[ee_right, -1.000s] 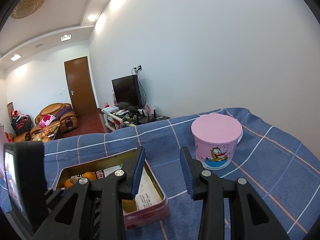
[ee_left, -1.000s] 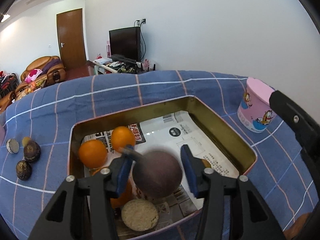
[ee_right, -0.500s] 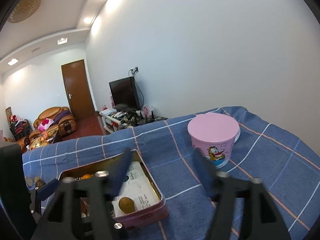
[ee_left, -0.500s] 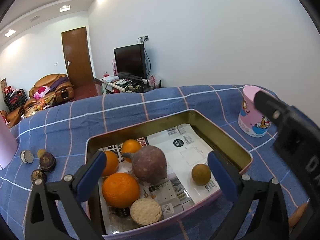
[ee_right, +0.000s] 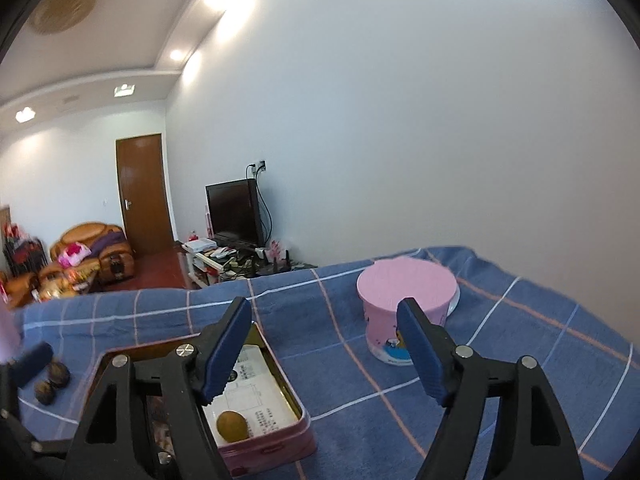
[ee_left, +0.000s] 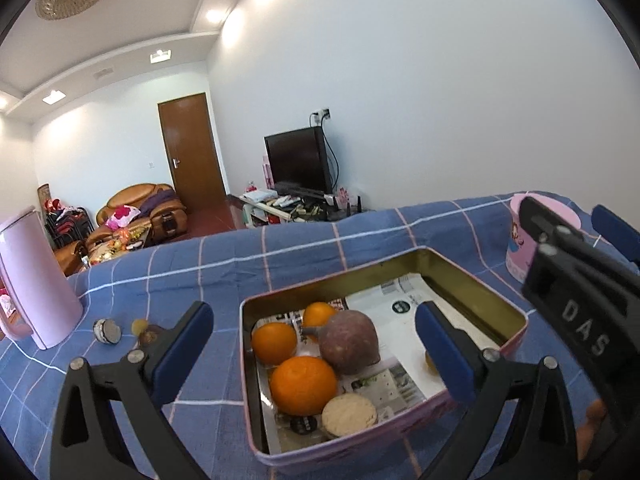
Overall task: Organize fruits
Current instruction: 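Move both grippers back toward the remaining small fruits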
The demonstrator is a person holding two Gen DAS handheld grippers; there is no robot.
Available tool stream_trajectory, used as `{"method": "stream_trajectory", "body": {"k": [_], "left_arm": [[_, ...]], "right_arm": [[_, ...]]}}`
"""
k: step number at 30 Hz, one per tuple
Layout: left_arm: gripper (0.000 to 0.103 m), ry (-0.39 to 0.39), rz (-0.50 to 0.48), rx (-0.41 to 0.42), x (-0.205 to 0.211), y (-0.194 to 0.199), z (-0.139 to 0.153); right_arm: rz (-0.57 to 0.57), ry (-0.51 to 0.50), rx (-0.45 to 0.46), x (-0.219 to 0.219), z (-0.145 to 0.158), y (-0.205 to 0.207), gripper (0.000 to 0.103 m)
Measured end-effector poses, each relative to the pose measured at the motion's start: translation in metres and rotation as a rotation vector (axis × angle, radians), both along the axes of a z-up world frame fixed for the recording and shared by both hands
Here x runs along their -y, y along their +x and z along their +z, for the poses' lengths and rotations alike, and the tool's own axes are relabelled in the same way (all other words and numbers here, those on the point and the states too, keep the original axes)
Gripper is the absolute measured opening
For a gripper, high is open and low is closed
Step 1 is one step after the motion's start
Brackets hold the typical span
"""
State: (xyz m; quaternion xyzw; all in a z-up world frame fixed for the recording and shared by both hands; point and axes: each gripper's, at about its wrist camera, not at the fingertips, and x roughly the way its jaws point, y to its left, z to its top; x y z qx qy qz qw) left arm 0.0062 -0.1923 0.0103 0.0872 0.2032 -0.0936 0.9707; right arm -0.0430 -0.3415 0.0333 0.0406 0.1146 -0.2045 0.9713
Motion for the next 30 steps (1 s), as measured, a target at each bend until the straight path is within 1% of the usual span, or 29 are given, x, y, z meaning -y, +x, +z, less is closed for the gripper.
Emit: {"method": "stream_trajectory", "body": {"k": [4, 6, 11, 14, 19, 22, 26, 30], "left_arm": [[0.103, 0.017, 0.015, -0.033, -0.002, 0.003, -0.003], [0.103, 0.019, 0.022, -0.041, -0.004, 0.003, -0.004], [0.103, -0.013, 0.014, -0.049, -0.013, -0.001, -0.005], [0.103, -0.021, 0.012, -0.048, -0.019, -0.006, -0.006], [0.103, -0.060, 0.029, -0.053, -0.036, -0.013, -0.005], [0.103, -0.086, 0.047, -0.055, -0.049, -0.015, -0.005], [0.103, -0.097, 0.064, -0.070, -0.063, -0.016, -0.006], [0.103, -0.103, 0.071, -0.068, -0.074, -0.018, -0.006]], "right_arm": [[0.020, 0.017, 0.017, -0.001, -0.002, -0.002, 0.077], [0.012, 0.025, 0.022, 0.000, -0.003, -0.004, 0.078], [-0.005, 0.053, 0.016, 0.005, -0.004, -0.006, 0.078], [0.010, 0.062, -0.012, 0.003, -0.006, -0.005, 0.078], [0.018, 0.010, -0.040, -0.015, -0.007, -0.008, 0.078], [0.033, -0.001, -0.049, -0.023, -0.007, -0.012, 0.078], [0.035, -0.013, -0.056, -0.033, -0.007, -0.017, 0.078], [0.030, -0.020, -0.064, -0.040, -0.008, -0.019, 0.078]]}}
